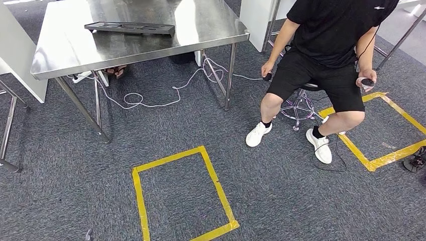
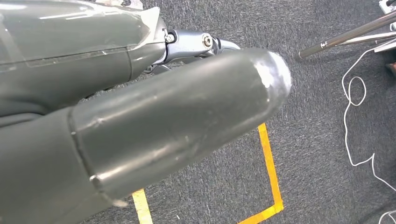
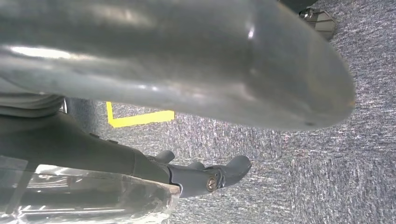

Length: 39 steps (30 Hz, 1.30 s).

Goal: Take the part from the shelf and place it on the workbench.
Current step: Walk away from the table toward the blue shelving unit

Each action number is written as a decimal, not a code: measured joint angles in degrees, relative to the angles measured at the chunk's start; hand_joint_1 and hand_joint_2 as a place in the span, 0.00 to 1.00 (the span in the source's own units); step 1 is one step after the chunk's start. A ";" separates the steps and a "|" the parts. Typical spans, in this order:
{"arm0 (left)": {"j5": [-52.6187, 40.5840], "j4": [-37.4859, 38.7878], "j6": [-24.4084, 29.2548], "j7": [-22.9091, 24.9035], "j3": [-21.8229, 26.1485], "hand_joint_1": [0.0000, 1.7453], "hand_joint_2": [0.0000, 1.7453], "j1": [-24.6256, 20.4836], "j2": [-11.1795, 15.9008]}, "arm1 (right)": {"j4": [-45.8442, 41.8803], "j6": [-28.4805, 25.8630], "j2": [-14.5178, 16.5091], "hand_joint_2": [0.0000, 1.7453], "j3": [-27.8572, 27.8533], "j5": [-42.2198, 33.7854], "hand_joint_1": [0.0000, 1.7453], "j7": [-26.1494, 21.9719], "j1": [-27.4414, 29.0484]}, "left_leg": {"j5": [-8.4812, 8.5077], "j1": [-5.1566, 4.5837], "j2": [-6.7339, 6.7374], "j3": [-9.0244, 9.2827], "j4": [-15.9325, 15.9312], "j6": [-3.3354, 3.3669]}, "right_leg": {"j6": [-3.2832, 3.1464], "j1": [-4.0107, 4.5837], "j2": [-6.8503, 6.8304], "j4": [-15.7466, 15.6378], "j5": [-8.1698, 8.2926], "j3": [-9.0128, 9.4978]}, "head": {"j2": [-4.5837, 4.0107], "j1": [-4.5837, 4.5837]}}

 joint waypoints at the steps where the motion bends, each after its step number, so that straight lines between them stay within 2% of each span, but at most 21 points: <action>1: 0.00 0.00 0.00 0.00 0.00 0.00 0.00 0.00 0.00 | 0.00 0.00 0.00 0.00 0.00 0.00 0.00 0.00 0.00 | 0.00 0.00 0.00 0.00 0.00 0.00 | 0.00 0.00 0.00 0.00 0.00 0.00 | 0.00 0.00; 8: -0.01 0.10 0.05 0.01 0.07 0.00 0.00 -0.06 0.00 | 0.00 0.10 0.04 0.00 0.00 -0.38 0.00 0.23 -0.02 | -0.10 -0.27 -0.07 -0.15 0.23 0.38 | 0.38 -0.37 -0.01 -0.21 0.23 0.02 | 0.00 -0.02; 11: -0.14 0.20 0.11 0.00 0.12 0.00 0.00 -0.18 -0.19 | 0.00 0.13 -0.05 0.00 -0.02 -0.48 0.00 0.37 -0.02 | 0.54 0.28 0.28 0.03 -0.75 0.83 | 0.71 -0.28 0.13 1.18 -0.62 -0.63 | 0.00 0.05; 12: -0.22 0.24 0.13 0.00 0.14 0.00 0.00 -0.23 -0.29 | 0.00 0.14 -0.10 0.00 -0.02 -0.46 0.00 0.42 -0.02 | 0.80 0.55 0.51 0.00 -1.10 0.97 | 0.74 -0.34 0.22 3.27 -1.87 -1.62 | 0.00 0.16; 14: -0.41 0.33 0.16 0.00 0.18 0.00 0.00 -0.30 -0.43 | 0.01 0.18 -0.13 0.00 -0.02 -0.39 0.00 0.55 0.03 | 1.04 0.76 1.07 -0.38 -1.25 0.99 | 0.75 -0.85 0.39 10.45 -5.50 -5.13 | 0.00 0.33; 16: -0.55 0.46 0.16 0.01 0.20 0.00 0.00 -0.29 -0.53 | 0.02 0.24 -0.19 0.00 -0.02 -0.32 0.00 0.75 0.21 | 1.25 0.91 1.75 -0.81 -1.22 0.75 | 1.30 -1.57 0.42 16.35 -7.58 -7.98 | 0.00 0.33; 17: -0.60 0.54 0.14 0.01 0.22 0.00 0.00 -0.28 -0.58 | 0.02 0.27 -0.27 0.00 -0.02 -0.33 0.00 0.88 0.34 | 1.37 1.05 2.12 -0.96 -1.19 0.54 | 1.98 -1.97 0.38 16.23 -7.14 -7.84 | 0.00 0.34; 18: -0.68 0.63 0.08 0.02 0.25 0.00 0.00 -0.29 -0.63 | 0.02 0.31 -0.38 0.00 -0.02 -0.39 0.00 1.05 0.44 | 1.48 1.24 2.54 -1.04 -1.15 0.28 | 2.81 -2.42 0.18 13.78 -5.86 -6.53 | 0.00 0.34; 20: -0.92 0.85 -0.19 0.02 0.28 0.00 0.00 -0.30 -0.73 | 0.02 0.43 -0.46 0.00 -0.03 -0.59 0.00 1.41 0.47 | 1.54 1.43 3.40 -1.09 -0.84 -0.57 | 4.29 -3.13 -1.80 5.49 -2.49 -2.38 | 0.01 0.46; 22: -1.09 1.09 -0.46 0.01 0.27 0.00 0.00 -0.36 -0.75 | 0.02 0.55 -0.42 0.00 -0.10 -0.91 0.00 1.87 0.32 | 1.48 1.36 4.29 -1.00 -0.55 -1.65 | 4.12 -3.21 -3.30 0.86 -0.49 -0.49 | 0.01 0.35; 25: -1.12 1.57 -0.86 0.00 0.10 0.00 0.00 -0.68 -0.73 | 0.03 0.60 -0.39 0.00 -0.21 -1.36 0.00 2.53 0.56 | 1.54 1.99 5.30 -0.72 -0.49 -2.93 | 2.47 -2.92 -1.98 0.73 0.39 -0.99 | 0.00 -0.04; 27: -1.13 1.84 -1.09 0.00 -0.08 0.00 0.00 -0.83 -0.71 | 0.03 0.55 -0.42 0.00 -0.25 -1.57 0.00 2.81 0.72 | -0.78 2.47 3.50 -1.55 1.89 -3.58 | 1.47 -3.02 -0.95 0.70 0.98 -1.06 | 0.00 -0.07; 29: -1.13 2.23 -1.34 0.01 -0.23 0.00 0.00 -0.86 -0.63 | 0.03 0.36 -0.35 0.00 -0.31 -1.74 0.00 2.99 0.72 | -5.41 2.58 0.81 -4.07 8.55 -3.85 | 0.66 -2.82 0.14 0.71 1.53 -1.43 | 0.00 -0.13; 30: -1.13 2.48 -1.47 0.02 -0.36 0.00 0.00 -0.85 -0.56 | 0.02 0.22 -0.28 0.00 -0.37 -1.84 0.00 3.03 0.73 | -7.32 2.56 0.14 -5.48 12.35 -3.84 | 0.39 -2.60 0.81 0.74 1.75 -1.74 | 0.00 -0.14; 31: -1.12 2.72 -1.56 0.02 -0.54 0.00 0.00 -0.85 -0.46 | 0.03 0.10 -0.21 0.00 -0.46 -1.97 0.00 3.06 0.79 | -8.22 2.54 -0.22 -6.30 14.93 -3.75 | 0.21 -2.38 1.53 0.77 1.94 -1.97 | 0.00 -0.14; 32: -1.11 2.94 -1.63 0.02 -0.77 0.00 0.00 -0.87 -0.37 | 0.03 0.01 -0.18 0.00 -0.57 -2.11 0.00 3.10 0.89 | -8.00 2.52 -0.42 -6.21 15.54 -3.57 | 0.15 -2.18 2.28 0.78 2.07 -2.09 | 0.00 -0.14; 33: -1.11 3.10 -1.70 0.01 -1.02 0.00 0.00 -0.92 -0.31 | 0.04 -0.08 -0.16 0.00 -0.68 -2.24 0.00 3.14 1.00 | -6.77 2.49 -0.66 -5.03 13.87 -3.27 | 0.14 -2.03 3.04 0.78 2.17 -2.12 | 0.00 -0.13; 34: -1.11 3.22 -1.79 0.01 -1.25 0.00 0.00 -0.99 -0.24 | 0.04 -0.15 -0.15 0.00 -0.80 -2.34 0.00 3.17 1.06 | -4.93 2.45 -1.33 -2.98 10.36 -2.88 | 0.18 -1.93 3.78 0.78 2.26 -2.09 | 0.00 -0.13; 36: -1.11 3.38 -1.96 0.01 -1.57 0.00 0.00 -1.21 -0.07 | 0.03 -0.30 0.02 0.00 -1.02 -2.48 0.00 3.19 1.01 | -2.56 2.42 -4.25 1.04 2.99 -1.95 | 0.49 -1.74 5.13 0.83 2.43 -2.20 | 0.00 -0.06; 38: -1.10 3.57 -2.06 0.01 -1.92 0.00 0.00 -1.34 0.12 | 0.02 -0.43 0.24 0.00 -1.24 -2.59 0.00 3.19 0.88 | -2.28 2.15 -5.78 2.57 -0.07 -1.43 | 1.06 -1.84 6.33 0.85 2.76 -2.75 | 0.00 -0.08; 39: -1.07 3.67 -2.08 0.01 -2.14 0.00 0.00 -1.38 0.16 | 0.02 -0.50 0.30 0.00 -1.35 -2.62 0.00 3.19 0.86 | -2.17 1.92 -5.18 2.59 -0.30 -1.35 | 1.43 -1.91 6.94 0.79 2.98 -3.21 | 0.00 -0.12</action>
